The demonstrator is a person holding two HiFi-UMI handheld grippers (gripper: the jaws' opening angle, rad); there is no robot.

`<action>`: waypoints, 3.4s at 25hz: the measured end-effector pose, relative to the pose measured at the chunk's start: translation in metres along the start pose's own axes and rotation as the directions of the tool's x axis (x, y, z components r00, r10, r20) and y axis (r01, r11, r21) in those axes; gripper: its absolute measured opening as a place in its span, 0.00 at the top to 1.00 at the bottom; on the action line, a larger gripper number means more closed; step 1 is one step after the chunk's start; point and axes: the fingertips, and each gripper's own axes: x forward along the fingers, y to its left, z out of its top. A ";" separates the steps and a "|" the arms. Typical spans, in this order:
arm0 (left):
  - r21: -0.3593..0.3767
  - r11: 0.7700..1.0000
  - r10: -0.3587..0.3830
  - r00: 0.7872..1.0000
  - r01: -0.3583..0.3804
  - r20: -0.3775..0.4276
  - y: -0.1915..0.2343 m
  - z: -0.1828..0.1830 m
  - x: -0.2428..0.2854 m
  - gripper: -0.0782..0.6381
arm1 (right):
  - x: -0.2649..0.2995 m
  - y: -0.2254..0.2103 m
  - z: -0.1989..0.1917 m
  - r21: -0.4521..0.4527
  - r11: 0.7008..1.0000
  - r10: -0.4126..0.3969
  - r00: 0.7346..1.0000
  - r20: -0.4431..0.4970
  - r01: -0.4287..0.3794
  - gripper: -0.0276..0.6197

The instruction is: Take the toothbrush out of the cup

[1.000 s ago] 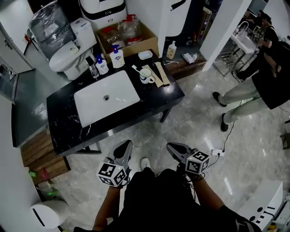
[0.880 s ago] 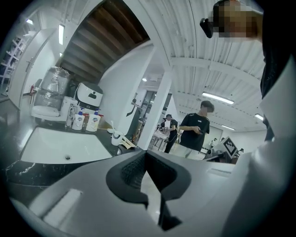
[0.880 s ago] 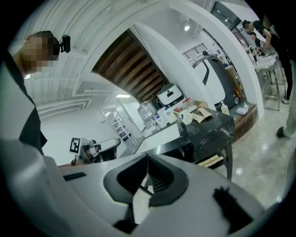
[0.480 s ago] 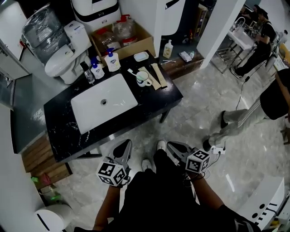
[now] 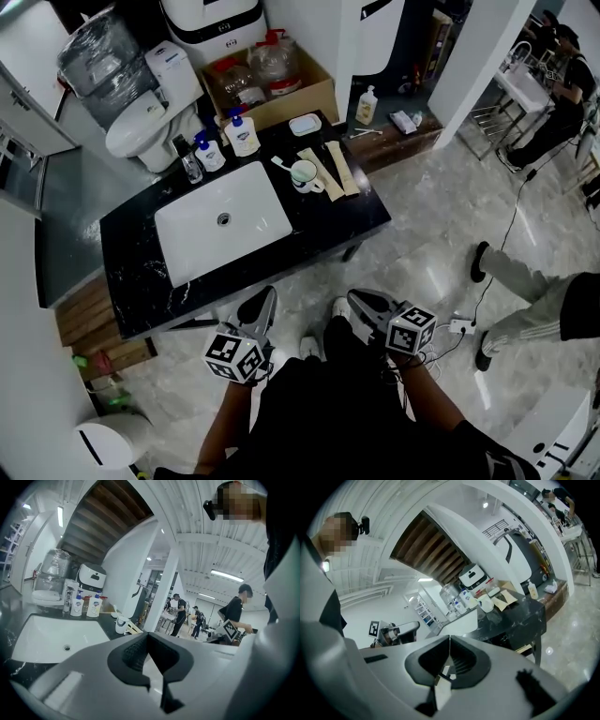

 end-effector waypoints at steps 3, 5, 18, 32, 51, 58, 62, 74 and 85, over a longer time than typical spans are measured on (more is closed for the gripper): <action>0.002 1.000 0.015 1.000 -0.015 -0.005 0.004 0.007 0.018 0.88 | 0.006 -0.017 0.016 0.007 1.000 0.013 1.000 0.005 -0.013 0.93; 0.002 1.000 0.024 1.000 -0.024 -0.005 0.007 0.013 0.029 0.88 | 0.011 -0.027 0.025 0.007 1.000 0.025 1.000 0.001 -0.025 0.93; -0.011 0.994 0.107 0.994 -0.107 -0.014 0.021 0.035 0.094 0.88 | 0.031 -0.094 0.077 0.023 0.996 0.090 0.996 -0.026 -0.089 0.93; -0.028 0.980 0.199 0.980 -0.198 -0.001 0.031 0.045 0.105 0.88 | 0.050 -0.120 0.091 0.031 0.987 0.159 0.983 -0.088 -0.157 0.93; -0.054 0.986 0.160 0.987 -0.158 0.022 0.116 0.073 0.132 0.88 | 0.131 -0.115 0.123 -0.011 0.992 0.127 0.983 -0.129 -0.129 0.93; -0.069 0.987 0.149 0.989 -0.148 0.018 0.152 0.079 0.141 0.88 | 0.169 -0.115 0.134 -0.028 0.993 0.111 0.982 -0.153 -0.117 0.93; -0.079 0.987 0.140 0.990 -0.139 0.018 0.169 0.082 0.143 0.88 | 0.190 -0.113 0.141 -0.047 0.992 0.107 0.982 -0.158 -0.116 0.93; -0.091 0.985 0.146 0.989 -0.144 0.010 0.176 0.090 0.158 0.88 | 0.224 -0.113 0.169 -0.113 0.982 0.133 0.975 -0.176 -0.154 0.93; -0.104 0.968 0.232 0.973 -0.229 0.014 0.167 0.088 0.163 0.88 | 0.257 -0.118 0.166 -0.242 0.933 0.183 0.931 -0.314 -0.265 0.93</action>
